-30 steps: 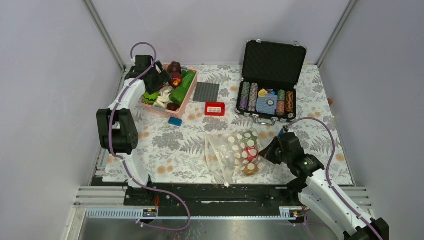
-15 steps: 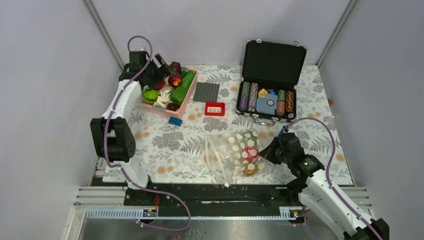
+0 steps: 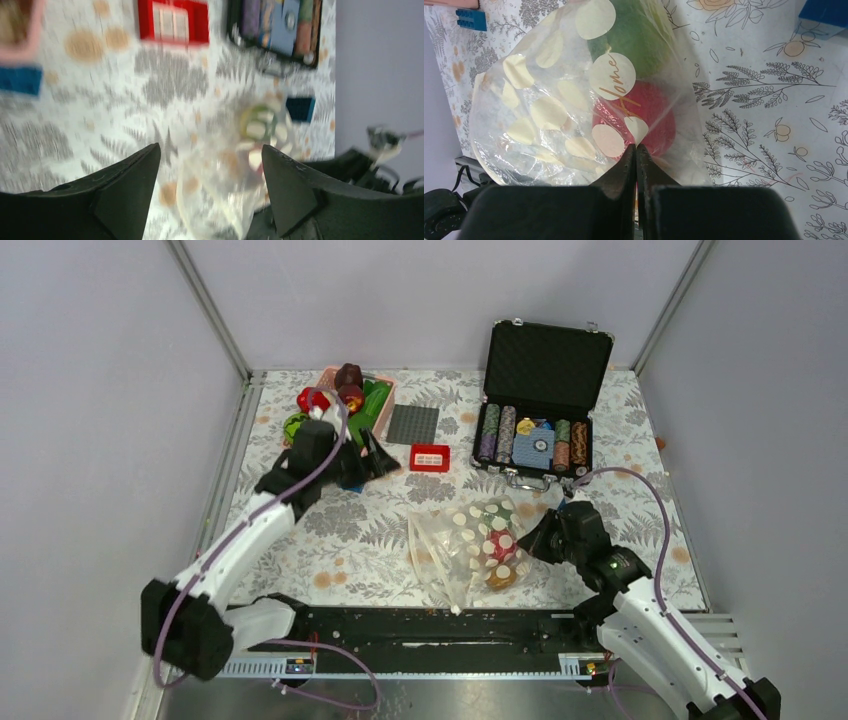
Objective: Open the zip-top bag and remove the fake food
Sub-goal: Place the fake vegetable in the bin, then pick up the fake fruit from the zipper food storage bag.
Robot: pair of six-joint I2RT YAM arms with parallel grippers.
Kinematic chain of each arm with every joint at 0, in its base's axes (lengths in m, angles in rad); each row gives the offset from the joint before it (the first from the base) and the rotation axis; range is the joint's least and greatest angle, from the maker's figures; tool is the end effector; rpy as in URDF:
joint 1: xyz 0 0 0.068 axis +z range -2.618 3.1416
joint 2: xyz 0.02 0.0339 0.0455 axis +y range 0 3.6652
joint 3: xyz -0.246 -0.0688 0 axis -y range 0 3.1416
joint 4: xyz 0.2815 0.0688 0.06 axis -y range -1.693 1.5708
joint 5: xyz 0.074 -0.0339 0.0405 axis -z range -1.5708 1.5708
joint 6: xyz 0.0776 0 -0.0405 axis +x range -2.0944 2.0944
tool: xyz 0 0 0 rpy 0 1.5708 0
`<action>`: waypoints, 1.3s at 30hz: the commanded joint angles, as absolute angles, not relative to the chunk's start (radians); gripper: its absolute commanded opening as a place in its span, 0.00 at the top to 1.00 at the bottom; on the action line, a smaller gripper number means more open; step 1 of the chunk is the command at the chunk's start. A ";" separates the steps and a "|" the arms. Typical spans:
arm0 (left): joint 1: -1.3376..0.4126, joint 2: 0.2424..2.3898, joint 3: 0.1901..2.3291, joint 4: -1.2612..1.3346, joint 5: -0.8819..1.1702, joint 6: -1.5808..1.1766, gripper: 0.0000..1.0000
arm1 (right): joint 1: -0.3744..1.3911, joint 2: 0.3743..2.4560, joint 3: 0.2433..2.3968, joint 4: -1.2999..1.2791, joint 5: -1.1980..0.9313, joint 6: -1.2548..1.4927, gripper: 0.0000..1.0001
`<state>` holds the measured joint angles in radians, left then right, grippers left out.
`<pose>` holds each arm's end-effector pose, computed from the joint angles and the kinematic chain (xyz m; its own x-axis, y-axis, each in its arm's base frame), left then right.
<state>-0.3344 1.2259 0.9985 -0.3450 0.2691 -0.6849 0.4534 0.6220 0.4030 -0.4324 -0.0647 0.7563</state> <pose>0.3236 -0.1343 0.2594 -0.7300 -0.3920 -0.5599 0.0849 0.7609 -0.6433 0.2030 0.1045 0.1624 -0.7281 0.4070 -0.5515 0.0225 0.8184 0.5742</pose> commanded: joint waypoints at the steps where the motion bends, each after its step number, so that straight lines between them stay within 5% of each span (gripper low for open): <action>1: -0.408 0.995 0.787 -0.288 0.182 -0.799 0.27 | 0.449 0.616 0.463 -0.413 -0.064 0.716 1.00; 10: -0.562 0.674 0.518 -0.343 0.131 -0.935 0.42 | 0.457 0.679 0.574 -0.416 -0.130 0.662 1.00; 39: -0.928 0.889 0.340 -0.054 -0.025 -1.122 0.55 | 0.540 0.634 0.541 -0.450 -0.050 0.735 1.00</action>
<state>-0.9024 0.8417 0.3599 -0.1631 0.0116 -1.0813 0.5320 0.6510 0.5629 -0.4808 -0.0616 0.7021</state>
